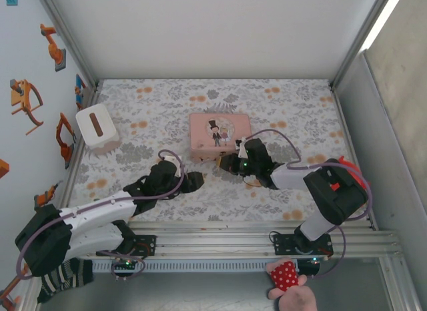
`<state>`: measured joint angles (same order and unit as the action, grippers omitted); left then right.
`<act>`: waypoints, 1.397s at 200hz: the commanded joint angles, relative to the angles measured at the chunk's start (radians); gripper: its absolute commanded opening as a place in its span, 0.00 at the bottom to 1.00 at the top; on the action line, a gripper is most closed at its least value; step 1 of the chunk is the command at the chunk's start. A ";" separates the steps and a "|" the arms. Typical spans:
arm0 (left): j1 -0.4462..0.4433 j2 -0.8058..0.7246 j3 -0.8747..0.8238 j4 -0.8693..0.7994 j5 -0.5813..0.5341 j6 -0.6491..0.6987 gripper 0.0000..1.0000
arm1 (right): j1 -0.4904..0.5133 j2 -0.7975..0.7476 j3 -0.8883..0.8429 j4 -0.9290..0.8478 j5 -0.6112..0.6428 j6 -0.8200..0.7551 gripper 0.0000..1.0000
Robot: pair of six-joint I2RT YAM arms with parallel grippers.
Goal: Unlock the padlock with the key
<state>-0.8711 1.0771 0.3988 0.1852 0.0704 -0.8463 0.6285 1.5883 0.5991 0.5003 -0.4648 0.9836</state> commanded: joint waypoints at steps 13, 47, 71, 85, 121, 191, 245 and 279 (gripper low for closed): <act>-0.004 0.037 0.036 0.046 -0.017 0.005 0.57 | -0.010 -0.061 0.070 0.064 -0.059 0.101 0.00; -0.009 0.068 0.073 0.012 -0.033 0.000 0.56 | -0.009 -0.044 0.077 0.080 -0.067 0.109 0.00; -0.007 0.077 0.077 0.061 -0.008 -0.046 0.61 | -0.009 -0.025 0.077 0.107 -0.092 0.105 0.00; -0.007 0.108 0.101 0.086 0.020 -0.086 0.62 | -0.010 -0.020 0.071 0.120 -0.105 0.092 0.00; -0.009 0.174 0.197 -0.016 -0.001 -0.169 0.62 | -0.009 -0.025 0.067 0.111 -0.115 0.062 0.00; -0.012 0.281 0.128 0.153 0.026 -0.329 0.47 | -0.009 -0.042 0.088 0.053 -0.112 0.033 0.00; -0.014 0.358 0.137 0.272 0.049 -0.322 0.32 | -0.009 -0.044 0.087 0.046 -0.113 0.036 0.00; -0.015 0.445 0.140 0.382 0.082 -0.345 0.30 | -0.009 -0.044 0.088 0.046 -0.116 0.035 0.00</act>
<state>-0.8787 1.4754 0.5323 0.4553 0.1173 -1.1637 0.6228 1.5837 0.6331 0.4587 -0.4866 0.9913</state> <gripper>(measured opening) 0.306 0.109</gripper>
